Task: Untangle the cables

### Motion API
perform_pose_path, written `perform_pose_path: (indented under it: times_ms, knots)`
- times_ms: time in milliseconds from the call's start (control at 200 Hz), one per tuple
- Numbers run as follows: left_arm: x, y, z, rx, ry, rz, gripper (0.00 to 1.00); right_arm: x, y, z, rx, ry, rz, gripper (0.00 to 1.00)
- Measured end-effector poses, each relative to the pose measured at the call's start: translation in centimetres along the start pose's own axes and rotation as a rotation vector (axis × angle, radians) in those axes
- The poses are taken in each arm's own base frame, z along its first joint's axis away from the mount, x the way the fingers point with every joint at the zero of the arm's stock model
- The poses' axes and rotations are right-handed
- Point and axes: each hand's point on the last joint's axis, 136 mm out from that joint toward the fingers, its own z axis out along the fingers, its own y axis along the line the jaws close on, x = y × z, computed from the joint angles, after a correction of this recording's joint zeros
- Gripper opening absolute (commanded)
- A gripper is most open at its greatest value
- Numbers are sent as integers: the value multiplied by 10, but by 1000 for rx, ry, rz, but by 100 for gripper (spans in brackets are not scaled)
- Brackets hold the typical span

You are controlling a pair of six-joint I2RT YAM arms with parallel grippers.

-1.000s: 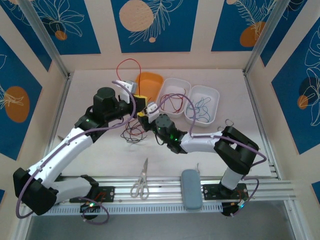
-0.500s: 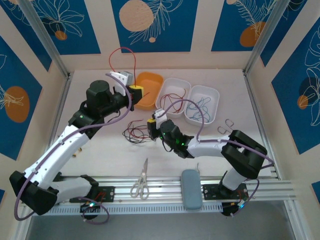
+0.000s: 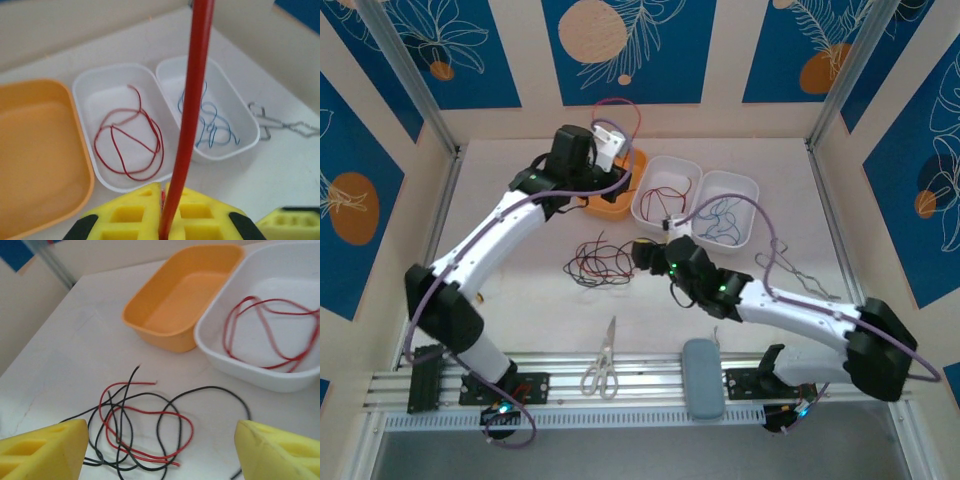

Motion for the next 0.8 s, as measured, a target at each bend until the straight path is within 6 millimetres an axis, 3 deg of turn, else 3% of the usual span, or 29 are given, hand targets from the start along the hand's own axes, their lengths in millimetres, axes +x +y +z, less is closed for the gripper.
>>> perform_pose_path:
  times_ms: [205,425,625,800]
  knots:
    - [30,5,56,42,178,2,0,-35,-49,-45,177,-20,106,81]
    - [45,3,106,68,270,37,0,-58,-75,-83,258,-52,148,82]
    - [40,-1,142,87,289,67,0,-59,-87,-96,284,-57,158,83]
    - [61,1,161,93,353,57,0,-57,-90,-98,295,-49,155,84]
